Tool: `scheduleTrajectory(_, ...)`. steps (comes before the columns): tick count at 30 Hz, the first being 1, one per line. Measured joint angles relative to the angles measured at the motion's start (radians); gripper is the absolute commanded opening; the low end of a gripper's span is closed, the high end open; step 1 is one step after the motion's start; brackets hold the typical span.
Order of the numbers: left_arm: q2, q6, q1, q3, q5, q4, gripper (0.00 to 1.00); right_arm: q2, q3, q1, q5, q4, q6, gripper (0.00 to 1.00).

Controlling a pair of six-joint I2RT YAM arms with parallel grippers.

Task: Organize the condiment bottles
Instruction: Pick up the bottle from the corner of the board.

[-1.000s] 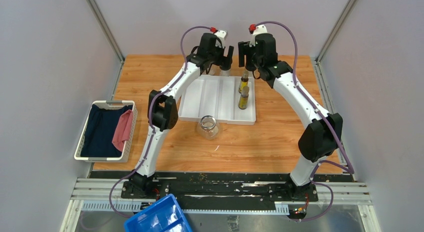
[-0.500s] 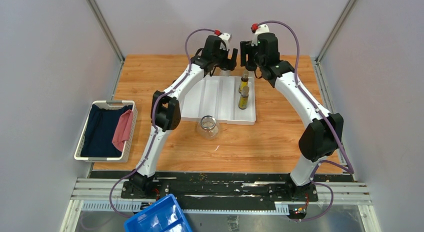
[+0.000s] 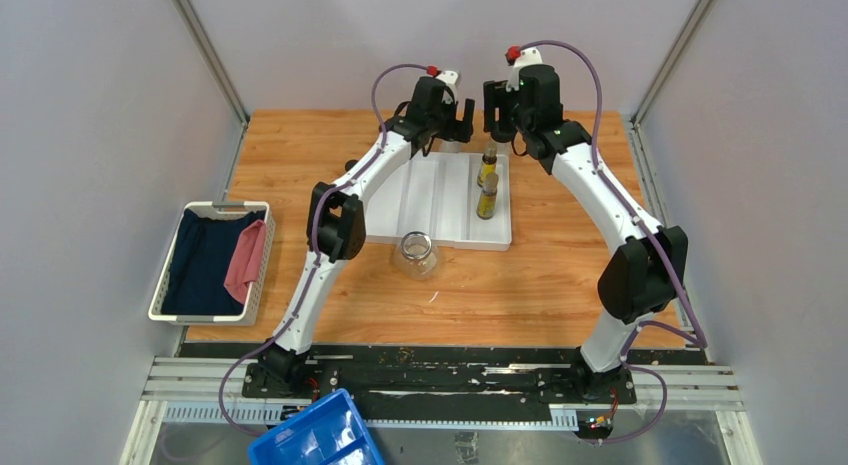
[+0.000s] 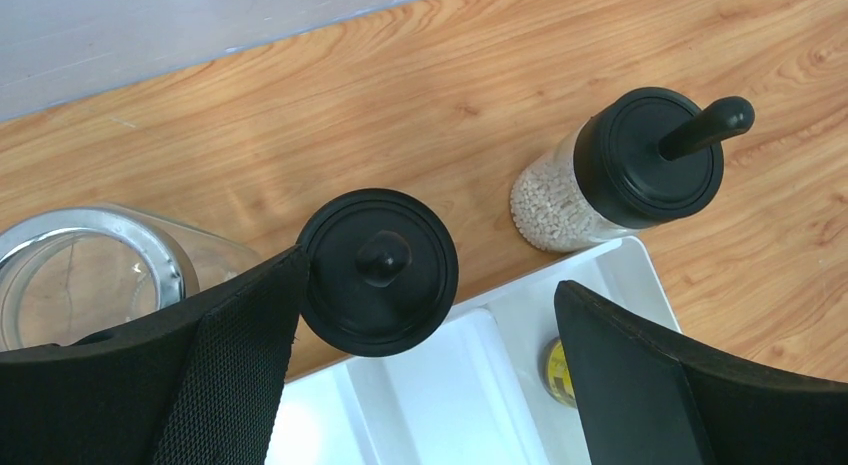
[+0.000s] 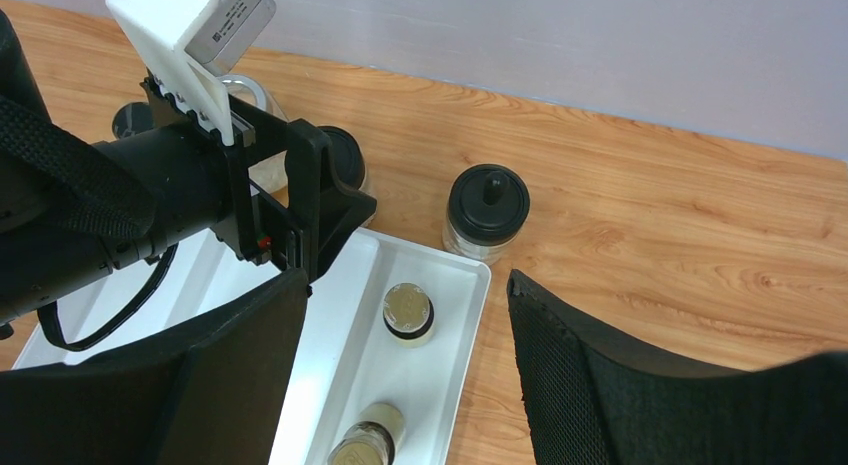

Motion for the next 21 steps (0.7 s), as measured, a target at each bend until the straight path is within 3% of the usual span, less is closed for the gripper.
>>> scheduleTrajectory(21,0.012,-0.037,0.0,0.0,-0.087,0.059,1.0,0.06,0.0,-0.019,-0.023,0.001,0.0,0.76)
